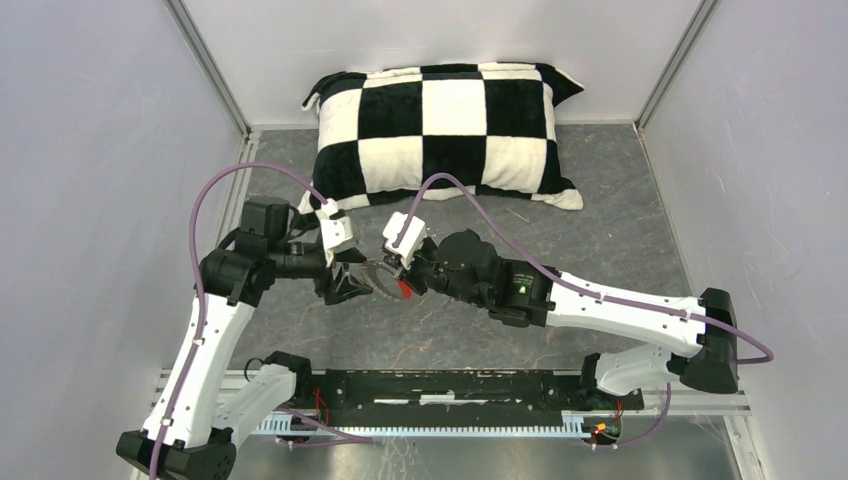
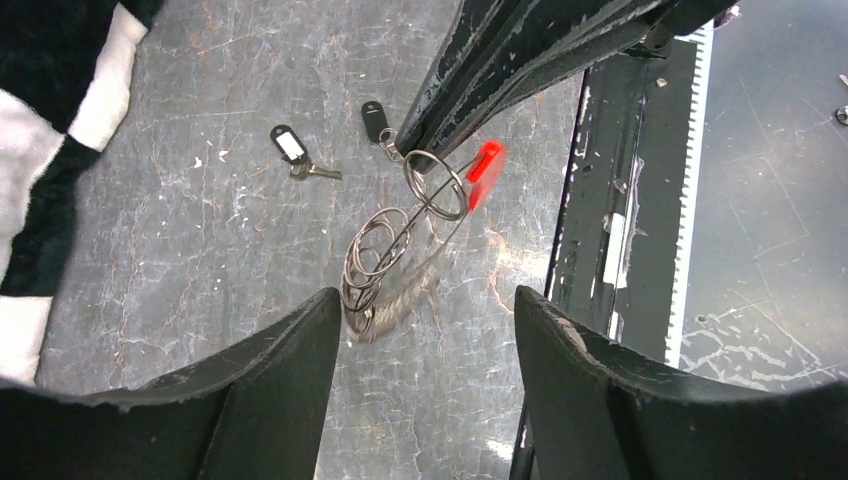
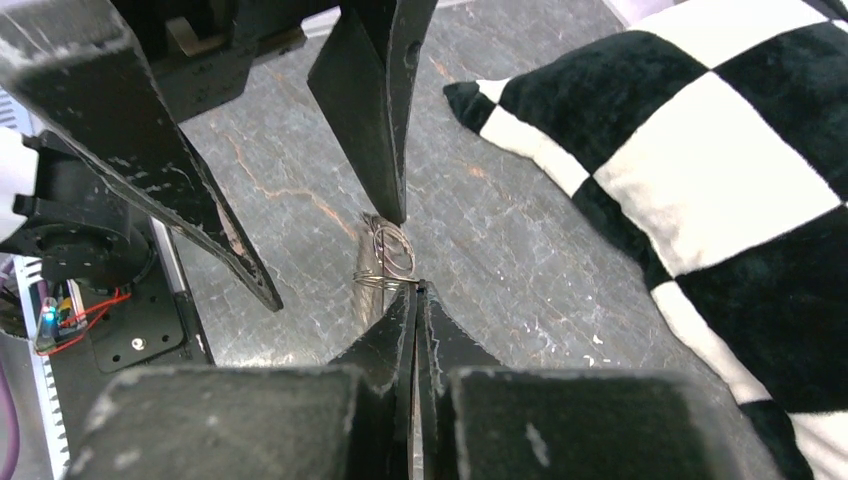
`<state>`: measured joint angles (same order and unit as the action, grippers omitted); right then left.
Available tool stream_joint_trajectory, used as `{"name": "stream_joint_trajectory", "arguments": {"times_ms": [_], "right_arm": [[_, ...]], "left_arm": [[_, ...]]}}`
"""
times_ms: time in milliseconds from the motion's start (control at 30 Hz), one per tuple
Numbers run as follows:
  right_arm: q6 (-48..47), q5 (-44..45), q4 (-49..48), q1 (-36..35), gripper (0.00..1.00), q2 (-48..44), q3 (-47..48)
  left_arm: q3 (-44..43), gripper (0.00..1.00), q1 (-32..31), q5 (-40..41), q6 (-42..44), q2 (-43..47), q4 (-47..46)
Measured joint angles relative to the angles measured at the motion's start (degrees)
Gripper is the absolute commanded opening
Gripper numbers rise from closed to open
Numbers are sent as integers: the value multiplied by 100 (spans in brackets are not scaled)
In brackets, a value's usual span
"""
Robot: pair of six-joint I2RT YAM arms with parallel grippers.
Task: Put the keys on the keyring
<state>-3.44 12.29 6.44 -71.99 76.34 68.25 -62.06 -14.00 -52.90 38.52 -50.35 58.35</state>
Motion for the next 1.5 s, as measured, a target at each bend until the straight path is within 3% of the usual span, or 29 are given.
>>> {"name": "stream_joint_trajectory", "arguments": {"times_ms": [467, 667, 933, 1133, 1500], "right_arm": [[13, -197, -289, -2, 0, -74, -109], [153, -122, 157, -9, 0, 151, 247], [363, 109, 636, -116, 0, 387, 592], [503, 291, 817, -170, 0, 522, 809], [597, 372, 828, -192, 0, 614, 846]], "left_arm": [[-26, 66, 0, -26, -4, 315, -214], [-22, 66, 0, -63, -57, 522, -575], [76, 55, 0, -63, -214, 546, -944], [173, 52, 0, -66, -328, 431, -1019], [236, 13, -2, -103, -459, 356, -1043]]}}
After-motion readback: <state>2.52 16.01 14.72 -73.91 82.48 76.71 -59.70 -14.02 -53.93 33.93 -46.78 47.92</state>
